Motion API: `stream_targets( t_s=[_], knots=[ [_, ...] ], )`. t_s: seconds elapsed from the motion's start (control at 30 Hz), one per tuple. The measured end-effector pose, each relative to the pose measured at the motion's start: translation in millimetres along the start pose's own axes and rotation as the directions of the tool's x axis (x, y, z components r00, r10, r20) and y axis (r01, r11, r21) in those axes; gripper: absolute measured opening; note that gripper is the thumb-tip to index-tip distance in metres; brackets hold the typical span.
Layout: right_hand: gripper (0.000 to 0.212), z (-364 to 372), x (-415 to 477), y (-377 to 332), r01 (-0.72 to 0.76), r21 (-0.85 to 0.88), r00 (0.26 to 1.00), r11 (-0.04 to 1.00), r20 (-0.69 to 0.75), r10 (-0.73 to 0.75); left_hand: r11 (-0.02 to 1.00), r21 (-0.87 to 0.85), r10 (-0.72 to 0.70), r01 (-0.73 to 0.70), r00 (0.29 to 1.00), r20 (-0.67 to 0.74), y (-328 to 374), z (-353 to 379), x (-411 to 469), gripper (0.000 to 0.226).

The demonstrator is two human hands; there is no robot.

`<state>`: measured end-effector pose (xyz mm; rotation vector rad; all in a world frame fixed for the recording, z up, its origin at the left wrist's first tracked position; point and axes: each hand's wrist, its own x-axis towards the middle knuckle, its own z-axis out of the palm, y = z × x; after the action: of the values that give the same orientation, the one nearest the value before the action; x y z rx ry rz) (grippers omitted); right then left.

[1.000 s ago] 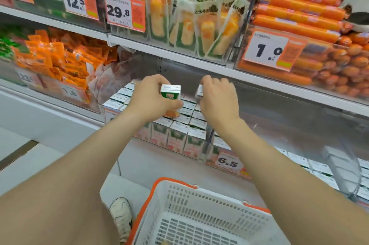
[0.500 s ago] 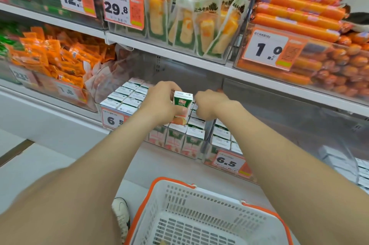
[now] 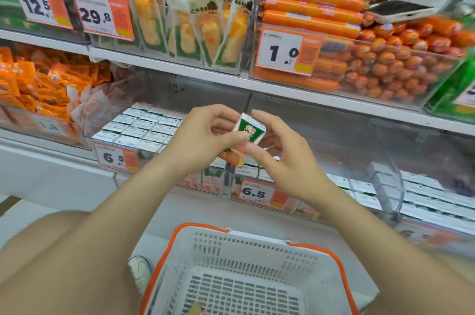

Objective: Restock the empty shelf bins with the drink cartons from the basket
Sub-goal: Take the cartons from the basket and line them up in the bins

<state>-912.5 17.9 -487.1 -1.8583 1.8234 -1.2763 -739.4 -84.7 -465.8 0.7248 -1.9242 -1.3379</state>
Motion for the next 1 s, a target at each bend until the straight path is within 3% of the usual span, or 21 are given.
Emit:
stream_targets(
  t_s=[0.1, 0.2, 0.27, 0.33, 0.4, 0.47, 0.63, 0.8, 1.0],
  knots=[
    [0.049, -21, 0, 7, 0.027, -0.012, 1.0, 1.0, 0.0, -0.027, 0.997, 0.014, 0.082, -0.082, 0.997, 0.004, -1, 19, 2, 0.021],
    [0.045, -38, -2, 16, -0.052, 0.013, 0.995, 0.999, -0.081, 0.053, 0.98, 0.147, 0.139, -0.134, 0.99, -0.022, -13, 35, 9, 0.018],
    [0.042, -48, -6, 23, -0.135, -0.026, 0.975, 0.99, -0.184, 0.128, 0.925, 0.34, 0.188, -0.167, 0.982, -0.03, -22, 45, 10, 0.022],
    [0.042, -59, -9, 33, -0.175, -0.196, 0.962, 0.965, -0.243, 0.125, 0.813, 0.539, 0.232, -0.219, 0.972, 0.045, -29, 55, 8, 0.026],
    [0.045, -68, -10, 49, -0.192, -0.429, 0.976, 0.883, -0.182, 0.124, 0.7, 0.651, 0.229, -0.295, 0.955, 0.187, -37, 64, 5, 0.028],
    [0.049, -72, -9, 66, -0.223, -0.553, 0.974, 0.803, -0.095, 0.205, 0.62, 0.704, 0.187, -0.345, 0.937, 0.295, -45, 73, 3, 0.035],
    [0.042, -56, 1, 90, -0.26, -0.445, 0.946, 0.857, 0.062, 0.319, 0.489, 0.784, 0.098, -0.383, 0.917, 0.386, -58, 81, -4, 0.044],
    [0.046, -41, 7, 99, -0.248, -0.504, 0.895, 0.827, 0.209, 0.395, 0.539, 0.741, 0.141, -0.4, 0.911, 0.388, -60, 77, -11, 0.035],
    [0.053, -36, 1, 92, -0.19, -0.614, 0.911, 0.766, 0.181, 0.371, 0.58, 0.715, 0.266, -0.392, 0.92, 0.288, -52, 72, -29, 0.01]
  ],
)
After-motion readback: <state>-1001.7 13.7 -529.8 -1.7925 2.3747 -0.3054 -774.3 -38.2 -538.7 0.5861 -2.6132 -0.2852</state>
